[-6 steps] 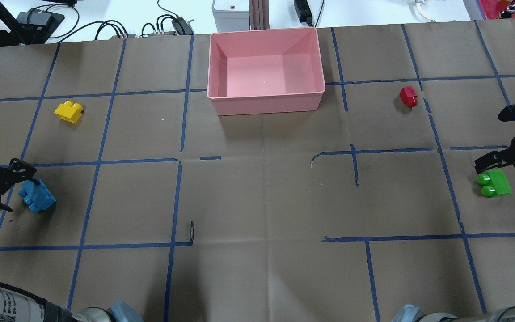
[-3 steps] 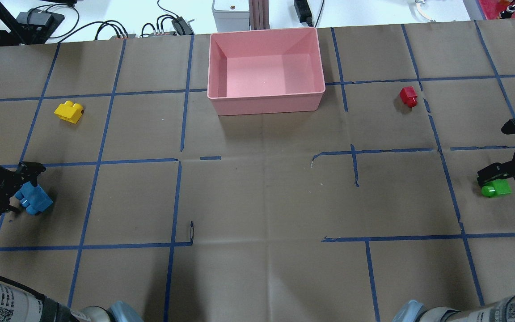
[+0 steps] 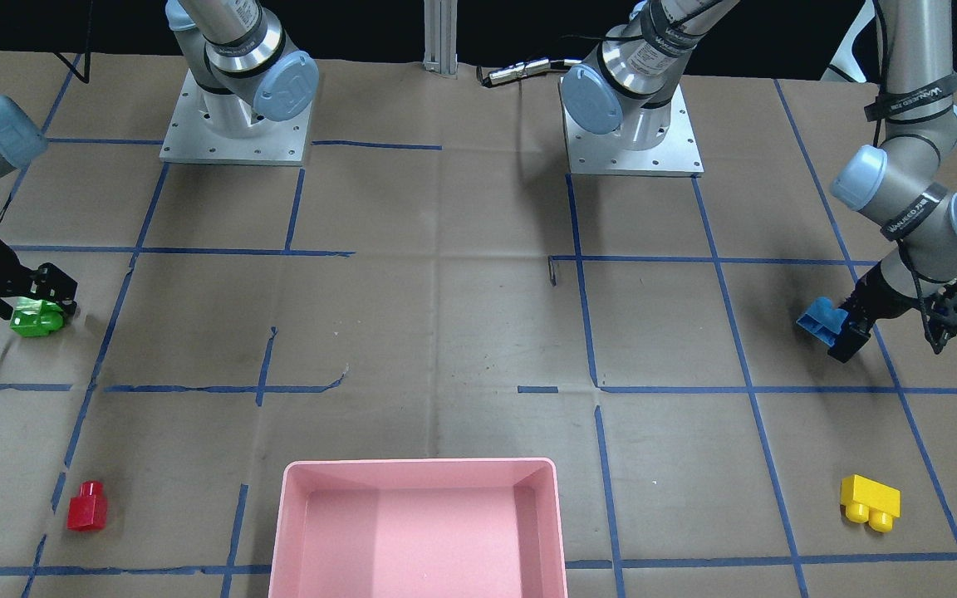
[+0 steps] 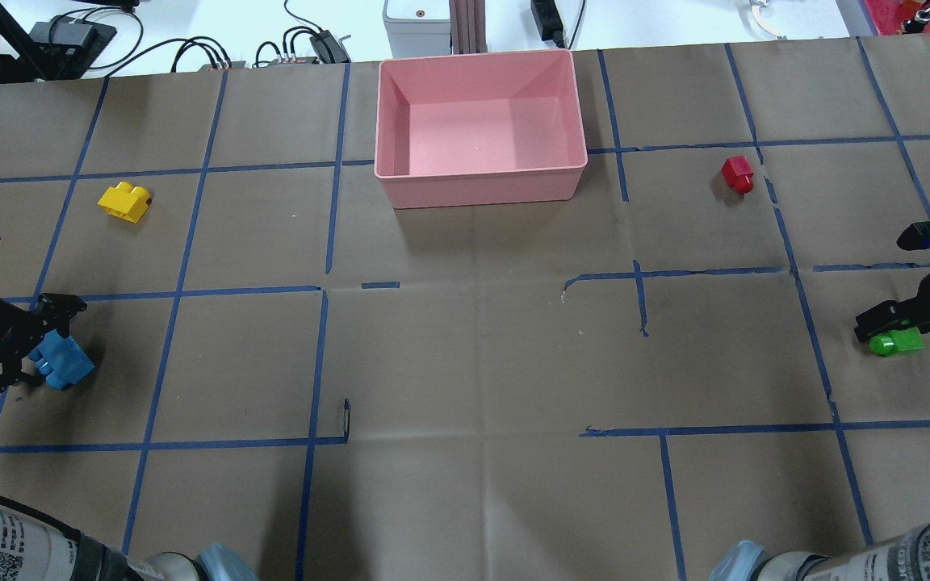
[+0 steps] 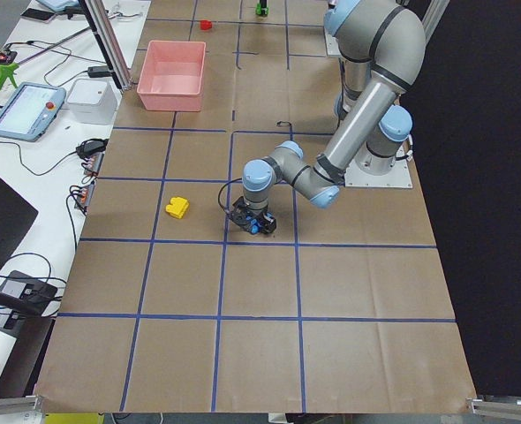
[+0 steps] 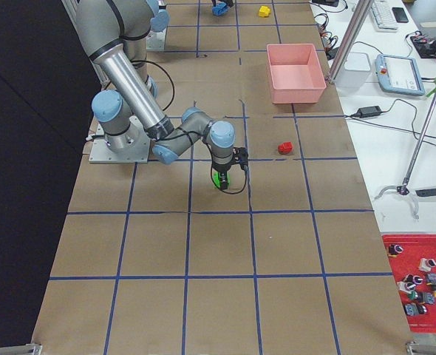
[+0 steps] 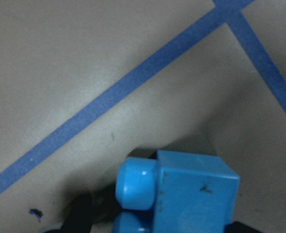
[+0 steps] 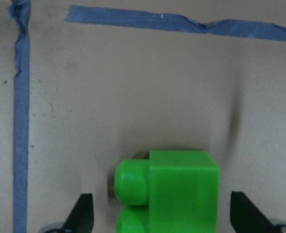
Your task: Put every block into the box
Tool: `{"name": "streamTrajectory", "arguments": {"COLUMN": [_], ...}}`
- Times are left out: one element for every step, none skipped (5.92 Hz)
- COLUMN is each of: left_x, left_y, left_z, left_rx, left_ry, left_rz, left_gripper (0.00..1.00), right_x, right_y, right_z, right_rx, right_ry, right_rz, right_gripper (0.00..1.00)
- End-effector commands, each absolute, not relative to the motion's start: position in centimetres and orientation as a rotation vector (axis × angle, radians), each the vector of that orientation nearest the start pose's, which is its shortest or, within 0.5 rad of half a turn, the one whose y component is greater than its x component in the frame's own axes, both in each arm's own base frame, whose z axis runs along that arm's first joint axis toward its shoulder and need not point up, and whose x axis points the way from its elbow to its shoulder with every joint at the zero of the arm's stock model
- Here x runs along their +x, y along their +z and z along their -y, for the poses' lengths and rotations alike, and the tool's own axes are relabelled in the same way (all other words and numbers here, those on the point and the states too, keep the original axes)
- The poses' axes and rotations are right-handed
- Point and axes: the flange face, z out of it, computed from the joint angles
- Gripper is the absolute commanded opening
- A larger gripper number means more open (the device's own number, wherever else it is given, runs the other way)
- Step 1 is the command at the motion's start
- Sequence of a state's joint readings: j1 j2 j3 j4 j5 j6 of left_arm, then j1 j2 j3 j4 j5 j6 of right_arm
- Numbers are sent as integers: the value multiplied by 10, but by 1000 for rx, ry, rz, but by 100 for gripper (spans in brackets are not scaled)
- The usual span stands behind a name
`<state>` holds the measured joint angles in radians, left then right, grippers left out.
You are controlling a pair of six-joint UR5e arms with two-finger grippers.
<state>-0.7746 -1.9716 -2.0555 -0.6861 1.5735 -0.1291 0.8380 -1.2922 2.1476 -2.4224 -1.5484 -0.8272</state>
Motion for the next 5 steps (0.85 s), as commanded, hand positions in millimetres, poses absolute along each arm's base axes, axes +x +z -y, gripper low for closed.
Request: {"name": "streamTrajectory", "arguments": {"left_x": [274, 274, 275, 275, 275], "left_y": [149, 151, 157, 167, 168], "left_z": [456, 458, 460, 460, 460], "left_rx": [-1404, -1402, -1398, -1392, -1391], "left_ry": [2, -16, -35, -59, -58], "left_rz": [-2811, -2829, -2832, -2826, -2829], "left_gripper": [100, 96, 83, 71, 57], "right_x": [-217, -217, -218, -221, -230], "right_y": [173, 176, 179, 188, 225], "right_z": [442, 442, 443, 446, 459], "right_rx": [-149, -149, -151, -150, -160], "right_ry": [-5, -10, -12, -31, -123], "right_rz": [-3124, -3127, -3130, -3142, -3196], "right_gripper": [76, 40, 16, 5, 4]}}
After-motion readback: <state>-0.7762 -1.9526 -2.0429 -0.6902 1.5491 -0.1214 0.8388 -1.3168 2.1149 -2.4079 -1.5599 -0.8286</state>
